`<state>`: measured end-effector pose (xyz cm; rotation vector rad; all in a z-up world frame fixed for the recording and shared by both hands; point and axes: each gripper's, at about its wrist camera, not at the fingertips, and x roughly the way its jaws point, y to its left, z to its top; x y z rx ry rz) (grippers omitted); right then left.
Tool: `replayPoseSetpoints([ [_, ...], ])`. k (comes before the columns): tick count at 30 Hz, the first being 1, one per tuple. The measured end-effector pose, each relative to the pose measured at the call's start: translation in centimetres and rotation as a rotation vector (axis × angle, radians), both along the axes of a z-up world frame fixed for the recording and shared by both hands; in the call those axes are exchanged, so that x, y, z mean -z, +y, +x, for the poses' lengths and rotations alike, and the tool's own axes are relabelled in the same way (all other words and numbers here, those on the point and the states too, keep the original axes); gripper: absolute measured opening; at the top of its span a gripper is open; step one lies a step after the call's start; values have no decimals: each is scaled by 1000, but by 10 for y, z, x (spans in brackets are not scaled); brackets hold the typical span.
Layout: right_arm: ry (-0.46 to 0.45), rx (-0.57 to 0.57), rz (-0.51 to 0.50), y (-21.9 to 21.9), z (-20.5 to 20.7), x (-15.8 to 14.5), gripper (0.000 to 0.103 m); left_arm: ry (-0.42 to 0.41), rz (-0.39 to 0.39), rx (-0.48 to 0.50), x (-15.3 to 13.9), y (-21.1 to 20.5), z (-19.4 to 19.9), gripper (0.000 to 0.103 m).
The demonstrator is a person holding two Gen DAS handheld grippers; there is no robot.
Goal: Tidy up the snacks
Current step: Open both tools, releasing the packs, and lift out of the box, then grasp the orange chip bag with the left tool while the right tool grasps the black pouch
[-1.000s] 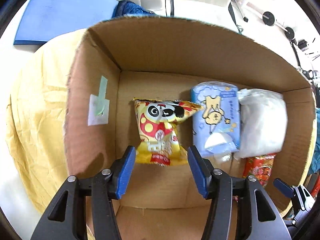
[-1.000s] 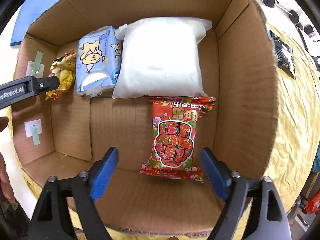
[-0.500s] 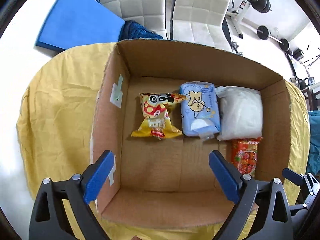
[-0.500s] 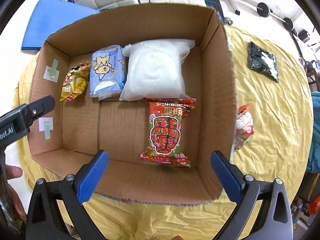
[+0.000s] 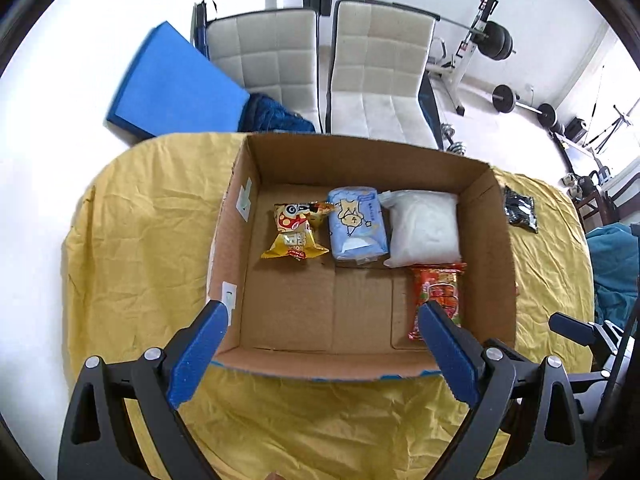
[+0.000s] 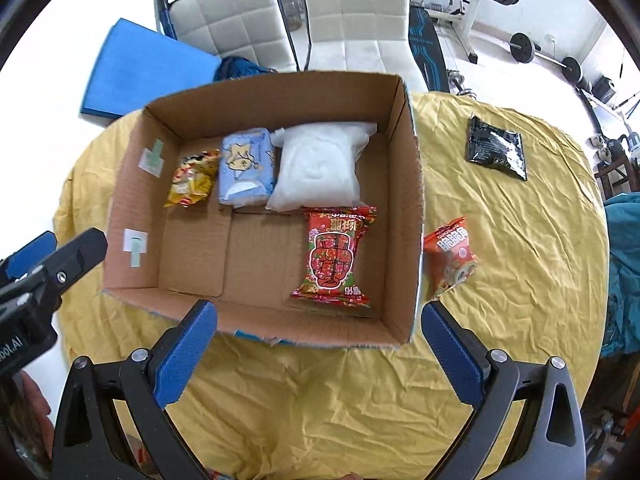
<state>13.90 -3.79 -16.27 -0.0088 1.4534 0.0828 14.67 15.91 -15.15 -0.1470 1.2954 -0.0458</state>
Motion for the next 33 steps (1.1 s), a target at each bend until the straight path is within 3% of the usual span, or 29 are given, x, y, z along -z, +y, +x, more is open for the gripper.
replayPoseSetpoints([
  [10, -42, 7, 68, -17, -26, -39, 103, -94, 57, 21, -45, -19, -27, 98],
  [19, -55, 45, 118, -53, -31, -53, 103, -95, 48, 47, -58, -47, -29, 98],
  [28, -59, 250, 60, -182, -25, -48, 103, -98, 10, 149, -67, -129, -12, 98],
  [33, -27, 361, 5, -269, -24, -25, 103, -3, -27, 211, -44, -202, 12, 98],
])
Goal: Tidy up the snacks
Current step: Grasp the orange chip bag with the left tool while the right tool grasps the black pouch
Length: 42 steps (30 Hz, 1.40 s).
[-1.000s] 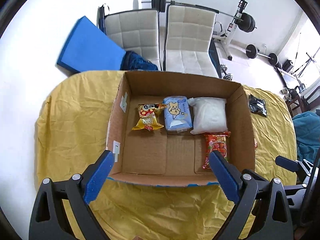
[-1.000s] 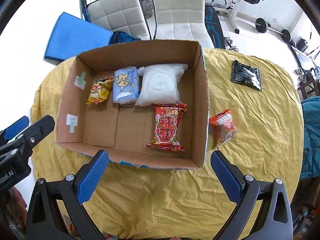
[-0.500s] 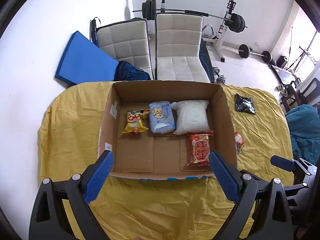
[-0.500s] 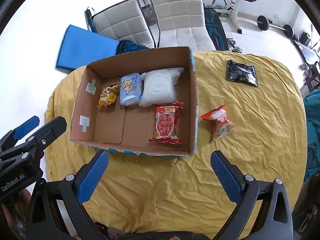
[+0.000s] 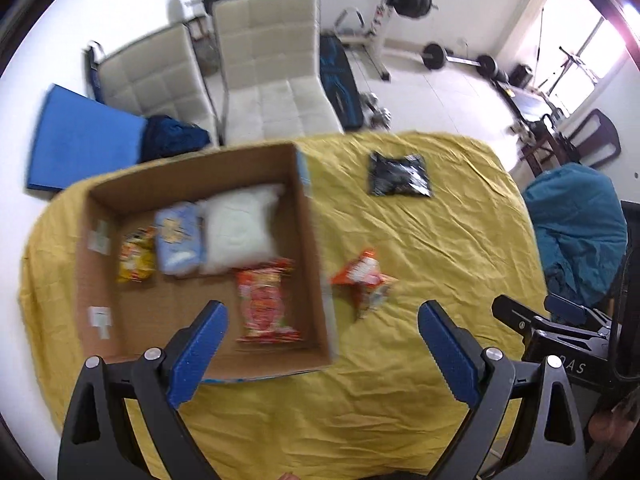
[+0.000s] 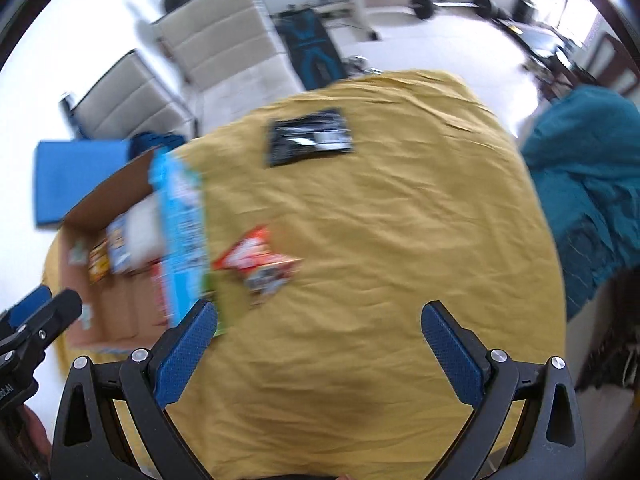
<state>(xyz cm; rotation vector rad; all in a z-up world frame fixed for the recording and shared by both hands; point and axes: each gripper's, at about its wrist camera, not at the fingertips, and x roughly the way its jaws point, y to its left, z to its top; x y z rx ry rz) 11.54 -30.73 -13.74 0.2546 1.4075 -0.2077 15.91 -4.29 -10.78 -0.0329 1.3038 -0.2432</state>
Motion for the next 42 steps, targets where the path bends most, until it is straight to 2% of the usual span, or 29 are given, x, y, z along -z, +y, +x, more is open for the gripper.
replayPoseSetpoints([
  [5, 46, 62, -5, -66, -1, 28, 103, 164, -61, 59, 44, -69, 24, 98],
  [9, 71, 84, 4, -100, 0, 49, 103, 325, -46, 77, 94, -124, 44, 97],
  [11, 83, 88, 23, -113, 1, 60, 103, 369, -25, 70, 114, -140, 52, 97],
  [13, 89, 86, 46, -124, 1, 69, 103, 415, 34, 75, 136, -157, 59, 97],
  [15, 96, 80, 59, -132, 2, 77, 103, 439, 87, 70, 152, -166, 64, 97],
  [20, 119, 60, 78, -148, 9, 96, 103, 532, 161, 40, 196, -177, 75, 97],
  [24, 126, -1, 92, -153, 24, 105, 103, 538, 240, 27, 216, -179, 80, 97],
  [28, 140, -219, 65, -133, 61, 110, 103, 542, 253, 1, 226, -177, 85, 97],
  [32, 155, -513, -1, -93, 117, 117, 103, 540, 215, -40, 230, -168, 93, 97],
  [33, 159, -554, -9, -86, 130, 121, 103, 545, 200, -57, 232, -164, 93, 97],
  [36, 176, -688, -42, -61, 184, 140, 103, 555, 149, -98, 234, -152, 94, 97],
  [39, 175, -848, -69, -32, 219, 157, 103, 563, 103, -124, 237, -146, 84, 97],
  [42, 212, -1006, -109, 1, 245, 182, 103, 564, 87, -135, 242, -145, 80, 97],
])
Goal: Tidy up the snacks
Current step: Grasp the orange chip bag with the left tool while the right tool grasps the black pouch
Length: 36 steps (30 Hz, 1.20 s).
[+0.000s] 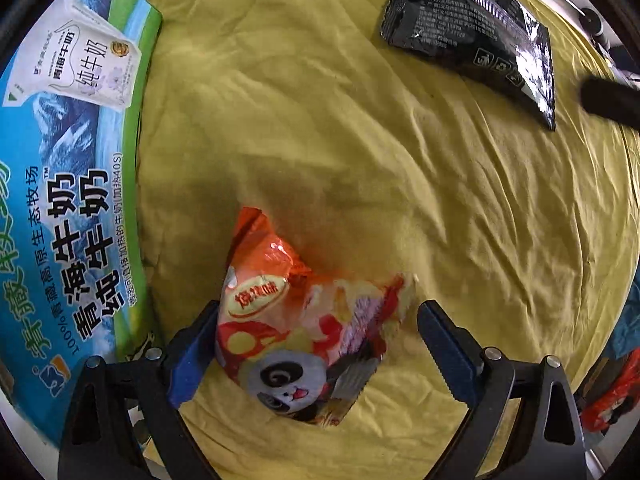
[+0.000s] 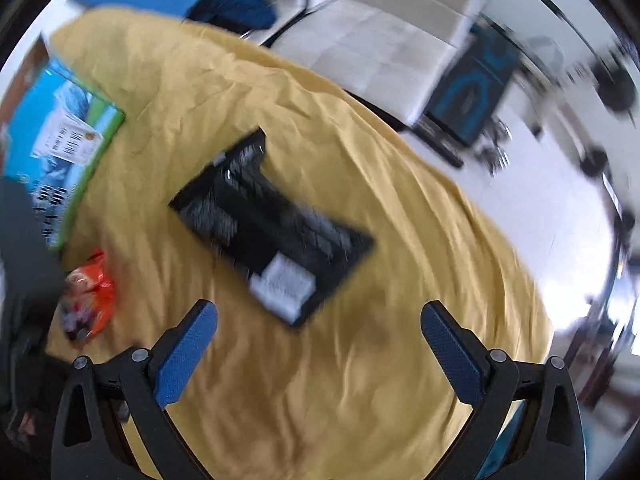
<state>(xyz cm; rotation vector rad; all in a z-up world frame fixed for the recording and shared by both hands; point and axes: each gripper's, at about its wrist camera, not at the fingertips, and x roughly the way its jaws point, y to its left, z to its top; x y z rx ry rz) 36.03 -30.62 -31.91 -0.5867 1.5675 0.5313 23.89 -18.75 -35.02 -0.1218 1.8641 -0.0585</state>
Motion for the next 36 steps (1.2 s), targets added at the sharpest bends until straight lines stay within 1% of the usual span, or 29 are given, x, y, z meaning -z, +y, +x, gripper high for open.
replayPoseSetpoints([
  [5, 78, -197, -35, 38, 9, 34, 103, -25, -13, -19, 1, 5, 1, 97],
  [6, 112, -212, -37, 41, 11, 43, 103, -29, -18, -21, -1, 6, 9, 97],
  [7, 117, -224, -45, 45, 11, 49, 103, -34, -19, -25, -2, 8, 8, 97],
  [9, 93, -261, -68, 49, 11, 55, 101, -31, -22, -48, -4, 16, 8, 97],
  [11, 94, -242, -64, 49, 13, 58, 96, -28, -18, -64, -3, 25, 2, 97],
  [13, 107, -186, -53, 45, 16, 60, 82, -45, -17, -56, -4, 28, -2, 97],
  [14, 100, -170, -54, 44, 16, 60, 78, -52, -14, -49, -4, 29, -4, 97],
  [15, 88, -156, -57, 40, 16, 57, 67, -53, -12, -46, -4, 29, -6, 97],
  [16, 80, -138, -63, 37, 16, 55, 60, -60, -12, -46, -4, 30, -7, 97],
  [18, 97, -69, -85, 24, 12, 56, 59, -69, -16, -47, -7, 20, -17, 97],
  [20, 122, 1, -109, 5, 3, 57, 59, -70, -20, -43, -7, 17, -18, 97],
  [22, 155, 119, -157, -20, -6, 56, 59, -73, -28, -41, -11, 15, -16, 97],
  [25, 137, 216, -196, -55, -33, 52, 59, -81, -37, -31, -18, 20, -10, 97],
  [26, 141, 275, -193, -70, -43, 50, 59, -87, -34, -20, -21, 18, -11, 94],
  [27, 143, 318, -184, -81, -51, 47, 59, -91, -35, -1, -21, 18, -11, 84],
  [30, 156, 448, -162, -111, -80, 41, 59, -101, -29, 49, -26, 9, -15, 73],
  [33, 191, 546, -122, -130, -108, 39, 59, -107, -36, 100, -33, -4, -23, 67],
  [36, 241, 602, -70, -137, -127, 37, 63, -99, -61, 123, -38, -14, -33, 67],
])
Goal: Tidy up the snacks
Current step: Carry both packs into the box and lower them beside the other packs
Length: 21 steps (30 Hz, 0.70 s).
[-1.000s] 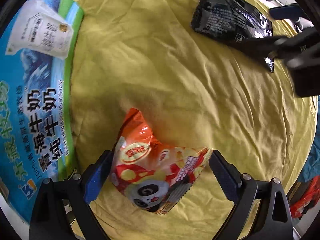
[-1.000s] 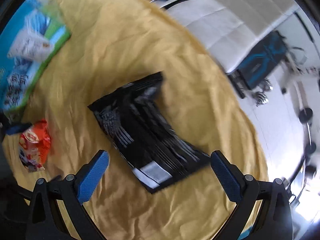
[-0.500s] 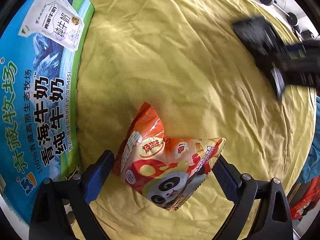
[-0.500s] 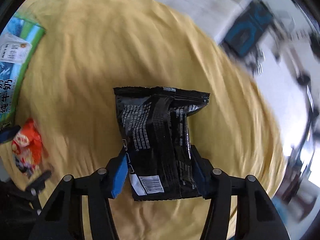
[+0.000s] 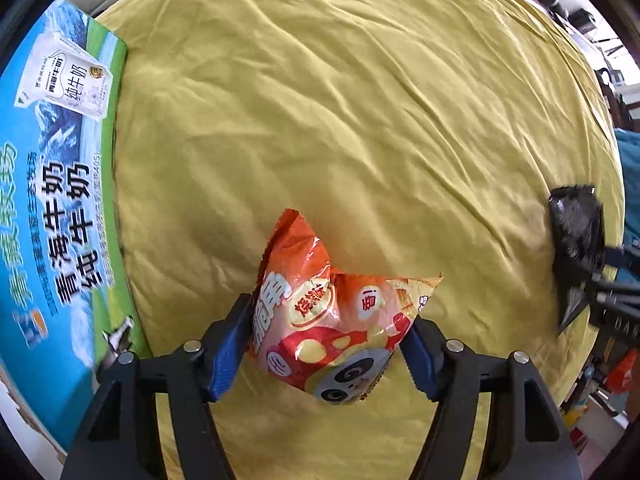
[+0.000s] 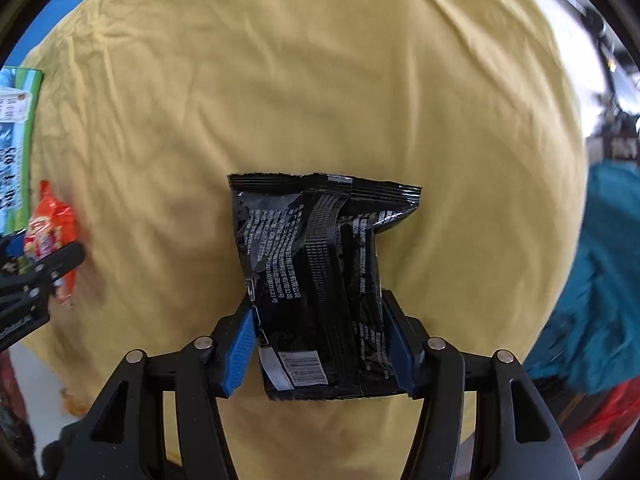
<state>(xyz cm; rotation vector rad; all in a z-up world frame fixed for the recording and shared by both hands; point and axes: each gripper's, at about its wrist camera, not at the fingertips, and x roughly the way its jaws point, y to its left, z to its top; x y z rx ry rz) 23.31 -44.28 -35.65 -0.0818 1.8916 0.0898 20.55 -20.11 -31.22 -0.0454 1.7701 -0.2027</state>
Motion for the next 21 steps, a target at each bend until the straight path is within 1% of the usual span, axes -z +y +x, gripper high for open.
replayPoseSetpoints([
  [2, 13, 41, 45, -5, -6, -4, 74, -3, -5, 8, -4, -5, -8, 67],
  [3, -2, 61, 53, -8, -6, -9, 86, 9, -15, 7, -5, -6, -12, 67],
  [4, -21, 74, 55, -11, -6, -13, 92, 22, -26, 2, -5, -8, -16, 67],
  [7, -78, 103, 50, -19, 3, -24, 93, 28, -28, 6, -5, -10, -25, 67],
  [9, -109, 95, -7, -21, 2, -24, 93, 31, -23, 16, -3, -12, -30, 68],
  [10, -105, 97, -21, -28, 7, -21, 93, 38, -29, 12, -1, -14, -30, 71],
  [11, -92, 106, -35, -31, 8, -15, 93, 60, -35, 8, 4, -14, -31, 71],
  [12, -79, 120, -37, -32, 7, -9, 92, 80, -43, 3, 10, -14, -34, 70],
  [13, -73, 118, -39, -27, 8, -3, 87, 64, -54, -2, 8, -14, -35, 69],
  [14, -70, 110, -57, -23, 9, 2, 82, 65, -50, -1, 8, -13, -36, 64],
  [15, -79, 113, -68, -22, 8, 3, 78, 63, -48, -5, 7, -13, -37, 62],
  [18, -129, 122, -84, -17, 0, -7, 59, 47, -52, -27, 4, -10, -42, 59],
  [21, -148, 158, -72, -14, -9, -14, 56, 31, -59, -43, -3, -3, -51, 59],
])
